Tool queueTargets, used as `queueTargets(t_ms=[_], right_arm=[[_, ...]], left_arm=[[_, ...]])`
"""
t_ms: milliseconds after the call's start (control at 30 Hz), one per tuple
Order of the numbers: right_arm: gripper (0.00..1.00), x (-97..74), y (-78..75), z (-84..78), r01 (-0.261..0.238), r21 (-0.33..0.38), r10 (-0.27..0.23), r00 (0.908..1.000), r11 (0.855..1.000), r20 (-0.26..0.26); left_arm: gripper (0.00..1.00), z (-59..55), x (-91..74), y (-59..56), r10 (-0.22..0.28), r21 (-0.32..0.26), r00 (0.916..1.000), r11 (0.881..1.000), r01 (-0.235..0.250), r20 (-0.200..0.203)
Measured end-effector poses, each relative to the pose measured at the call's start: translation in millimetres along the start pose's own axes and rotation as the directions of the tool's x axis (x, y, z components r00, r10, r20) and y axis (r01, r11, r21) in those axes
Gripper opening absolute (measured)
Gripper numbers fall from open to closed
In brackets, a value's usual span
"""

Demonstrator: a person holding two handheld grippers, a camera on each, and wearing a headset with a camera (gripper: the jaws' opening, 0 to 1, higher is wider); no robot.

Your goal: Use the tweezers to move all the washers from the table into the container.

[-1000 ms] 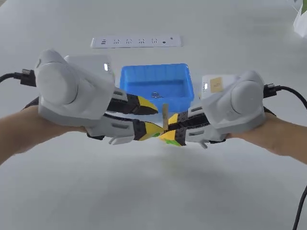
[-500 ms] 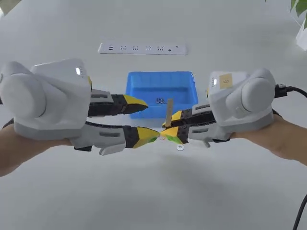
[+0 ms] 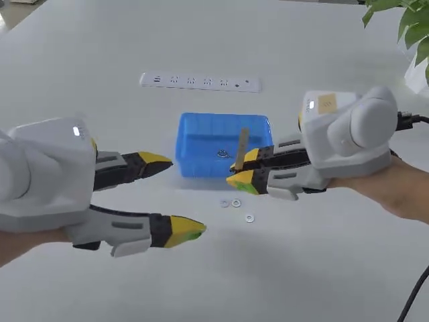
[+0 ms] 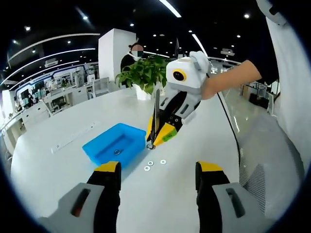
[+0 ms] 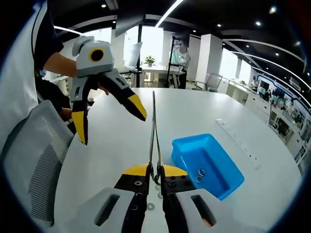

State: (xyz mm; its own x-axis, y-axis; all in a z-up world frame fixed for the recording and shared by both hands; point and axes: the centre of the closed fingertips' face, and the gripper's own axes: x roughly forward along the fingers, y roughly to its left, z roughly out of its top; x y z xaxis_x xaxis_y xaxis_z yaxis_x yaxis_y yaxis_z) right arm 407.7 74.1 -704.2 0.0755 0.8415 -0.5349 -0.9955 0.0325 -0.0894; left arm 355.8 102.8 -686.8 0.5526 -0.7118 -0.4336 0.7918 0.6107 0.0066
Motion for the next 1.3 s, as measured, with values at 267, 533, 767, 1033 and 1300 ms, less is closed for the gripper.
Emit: queueTargets(t_ms=[267,533,767,1033,1300], right_arm=[[0.1,-2.0,-5.8,12.6,0.002,-0.023,-0.002,0.9999,1.0,-0.01],[0.1,-1.5,-21.2,26.7,0.029,-0.034,-0.029,0.9996,0.999,0.005],[0.1,-0.6,-39.0,34.8,0.056,-0.032,-0.055,0.9983,0.998,0.019],[0.1,4.2,-70.9,37.1,0.102,-0.028,-0.102,0.9945,0.994,0.023],[0.1,22.2,-87.8,25.4,0.11,-0.014,-0.11,0.9939,0.994,0.008]], left_arm=[[0.8,-16.2,-2.9,-10.5,-0.001,-0.024,0.9995,1.0,0.0,-0.033],[0.93,-30.1,-8.9,-14.4,-0.013,-0.059,0.9981,0.998,0.009,-0.06],[0.97,-39.0,-13.0,-16.0,-0.001,-0.087,0.9979,0.996,-0.005,-0.065],[0.99,-50.8,-18.3,-15.5,0.003,-0.123,0.9964,0.992,-0.014,-0.084],[0.99,-56.8,-20.2,-14.5,0.023,-0.143,0.9955,0.989,-0.036,-0.092]])
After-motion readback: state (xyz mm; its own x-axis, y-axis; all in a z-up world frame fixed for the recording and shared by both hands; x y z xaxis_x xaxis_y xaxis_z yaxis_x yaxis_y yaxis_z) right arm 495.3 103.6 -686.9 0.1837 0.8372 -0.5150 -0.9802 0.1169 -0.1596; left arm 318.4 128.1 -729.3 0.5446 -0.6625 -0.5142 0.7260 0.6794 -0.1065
